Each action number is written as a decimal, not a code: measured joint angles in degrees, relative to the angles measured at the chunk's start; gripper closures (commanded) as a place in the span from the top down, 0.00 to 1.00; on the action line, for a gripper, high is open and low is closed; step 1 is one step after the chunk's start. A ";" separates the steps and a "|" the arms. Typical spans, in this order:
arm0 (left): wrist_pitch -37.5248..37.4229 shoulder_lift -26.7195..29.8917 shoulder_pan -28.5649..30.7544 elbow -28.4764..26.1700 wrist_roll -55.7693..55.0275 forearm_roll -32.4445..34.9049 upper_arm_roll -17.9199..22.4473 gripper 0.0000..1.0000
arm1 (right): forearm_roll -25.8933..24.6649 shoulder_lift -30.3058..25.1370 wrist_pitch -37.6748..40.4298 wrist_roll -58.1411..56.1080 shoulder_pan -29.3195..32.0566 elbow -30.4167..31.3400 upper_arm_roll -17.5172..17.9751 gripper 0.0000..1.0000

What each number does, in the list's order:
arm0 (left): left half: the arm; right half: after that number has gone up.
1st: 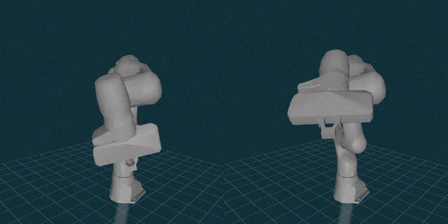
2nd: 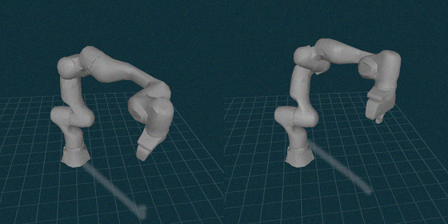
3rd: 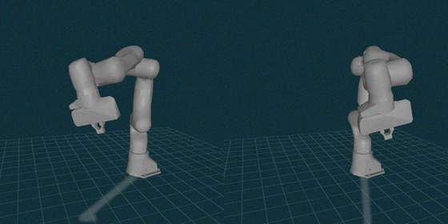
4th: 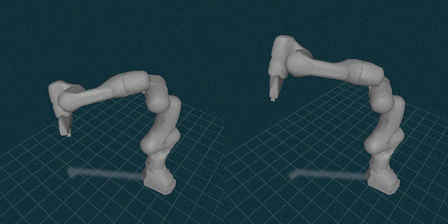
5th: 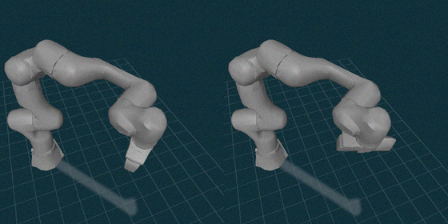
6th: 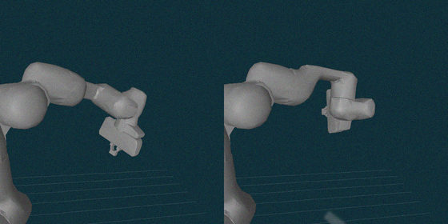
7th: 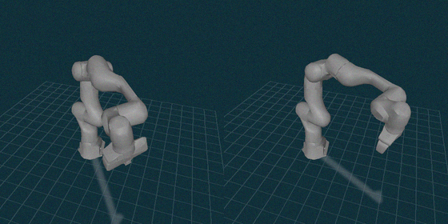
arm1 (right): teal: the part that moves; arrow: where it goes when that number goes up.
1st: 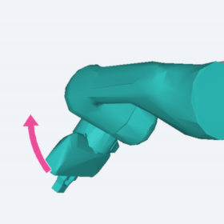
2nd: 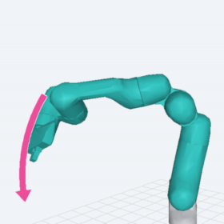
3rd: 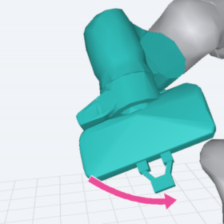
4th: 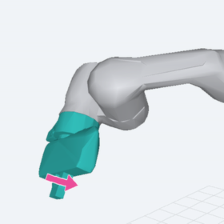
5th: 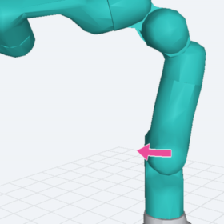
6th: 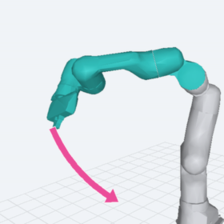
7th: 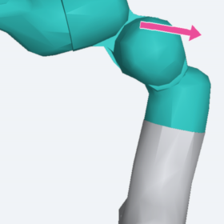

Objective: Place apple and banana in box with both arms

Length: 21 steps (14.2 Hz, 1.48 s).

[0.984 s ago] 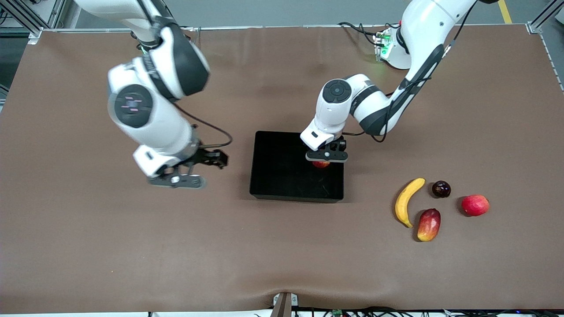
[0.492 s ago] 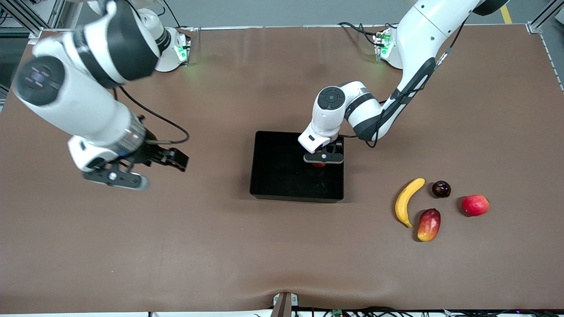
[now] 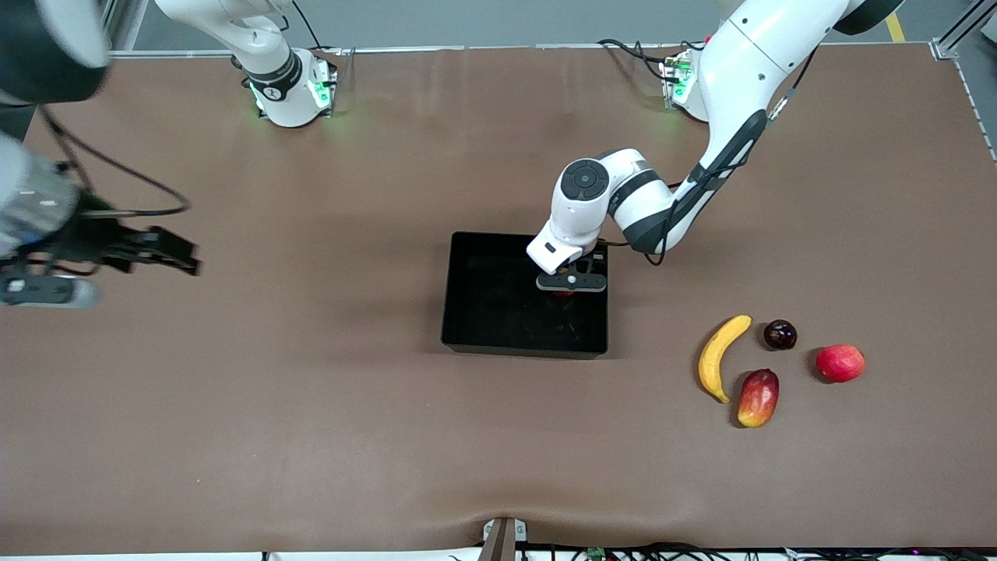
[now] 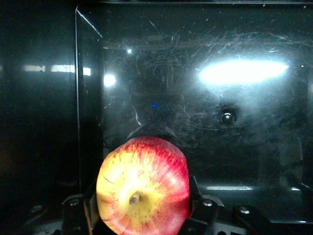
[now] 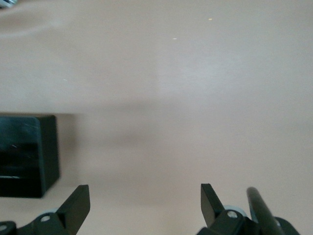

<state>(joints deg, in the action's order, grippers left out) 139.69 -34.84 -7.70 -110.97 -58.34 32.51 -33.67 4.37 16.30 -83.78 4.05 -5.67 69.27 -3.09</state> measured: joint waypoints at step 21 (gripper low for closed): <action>-26.57 6.54 14.58 19.67 33.94 -10.53 -2.95 1.00 | -0.79 -18.71 -6.76 -7.85 8.12 20.52 0.18 1.00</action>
<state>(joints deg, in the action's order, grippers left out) 113.12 -28.31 6.88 -91.29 -24.39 21.98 -36.62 3.58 -2.41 -90.54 -3.80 2.45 89.80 -2.91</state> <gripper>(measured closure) 0.000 0.000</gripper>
